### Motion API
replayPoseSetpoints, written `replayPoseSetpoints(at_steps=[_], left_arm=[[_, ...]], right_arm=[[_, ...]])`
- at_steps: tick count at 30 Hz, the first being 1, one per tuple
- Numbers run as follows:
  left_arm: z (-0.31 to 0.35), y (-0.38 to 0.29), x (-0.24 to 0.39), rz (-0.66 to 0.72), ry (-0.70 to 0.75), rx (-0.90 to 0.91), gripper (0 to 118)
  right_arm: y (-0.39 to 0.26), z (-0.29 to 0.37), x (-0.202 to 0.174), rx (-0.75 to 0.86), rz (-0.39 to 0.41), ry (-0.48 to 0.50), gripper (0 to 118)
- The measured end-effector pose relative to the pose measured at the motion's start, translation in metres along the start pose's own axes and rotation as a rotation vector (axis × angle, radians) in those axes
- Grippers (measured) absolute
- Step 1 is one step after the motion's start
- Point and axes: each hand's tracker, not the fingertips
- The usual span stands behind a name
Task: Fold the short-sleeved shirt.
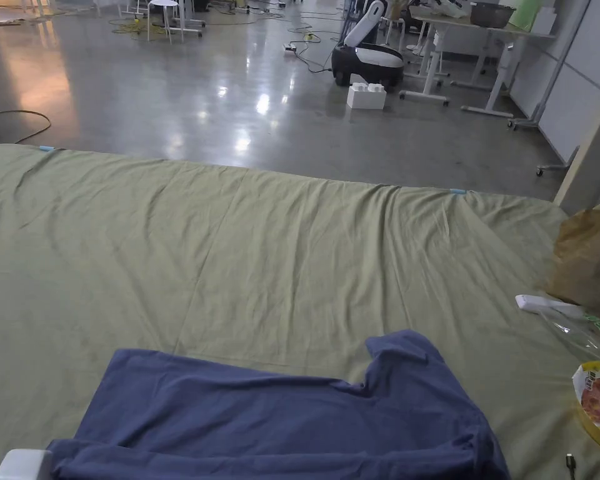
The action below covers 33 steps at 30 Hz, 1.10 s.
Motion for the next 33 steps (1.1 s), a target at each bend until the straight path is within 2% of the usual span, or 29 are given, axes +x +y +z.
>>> replayPoseSetpoints(at_steps=[1, 2, 3, 6, 8, 14, 18, 21, 22, 23, 24, 25, 26, 28, 29, 31, 33], left_arm=[[0.001, 0.002, -0.002, 0.012, -0.003, 0.004, 9], [0.002, 0.004, -0.004, 0.022, -0.008, 0.007, 13], [0.006, 0.003, -0.003, 0.031, -0.014, 0.015, 20], [0.018, 0.01, -0.008, 0.063, -0.033, 0.096, 57], [0.031, 0.012, -0.002, 0.063, -0.046, 0.153, 61], [0.067, 0.034, 0.027, 0.007, -0.065, 0.43, 61], [0.084, 0.047, 0.052, -0.022, -0.046, 0.61, 61], [0.095, 0.054, 0.071, -0.039, -0.019, 0.715, 60], [0.098, 0.055, 0.075, -0.047, -0.023, 0.747, 57], [0.099, 0.056, 0.078, -0.055, -0.028, 0.771, 52], [0.101, 0.057, 0.081, -0.043, -0.03, 0.777, 45], [0.103, 0.057, 0.084, -0.043, -0.026, 0.791, 32], [0.105, 0.059, 0.086, -0.041, -0.023, 0.798, 15], [0.11, 0.06, 0.092, -0.025, -0.011, 0.834, 12], [0.108, 0.059, 0.086, -0.014, -0.021, 0.842, 5], [0.115, 0.059, 0.088, 0.017, -0.028, 0.864, 4], [0.114, 0.06, 0.086, 0.015, -0.017, 0.878, 3]], right_arm=[[0.0, 0.002, -0.001, 0.001, 0.003, -0.015, 31], [0.0, 0.006, -0.001, 0.011, 0.001, -0.026, 47], [-0.001, 0.012, 0.001, 0.049, -0.023, -0.032, 57], [0.004, 0.032, 0.004, 0.189, -0.092, -0.003, 74], [0.013, 0.045, 0.002, 0.286, -0.107, -0.003, 82], [0.046, 0.071, -0.008, 0.594, -0.171, -0.017, 83], [0.064, 0.082, -0.024, 0.759, -0.185, -0.046, 83], [0.074, 0.088, -0.035, 0.852, -0.197, -0.043, 74], [0.078, 0.089, -0.039, 0.867, -0.207, -0.044, 65], [0.08, 0.091, -0.042, 0.884, -0.211, -0.037, 48], [0.082, 0.092, -0.044, 0.913, -0.217, -0.026, 36], [0.083, 0.093, -0.046, 0.919, -0.223, -0.028, 24], [0.085, 0.095, -0.049, 0.937, -0.225, -0.033, 17], [0.087, 0.098, -0.053, 0.973, -0.226, -0.051, 5], [0.089, 0.1, -0.055, 1.005, -0.213, -0.071, 2], [0.092, 0.104, -0.057, 1.053, -0.191, -0.092, 1], [0.094, 0.101, -0.057, 1.018, -0.224, -0.043, 1]])
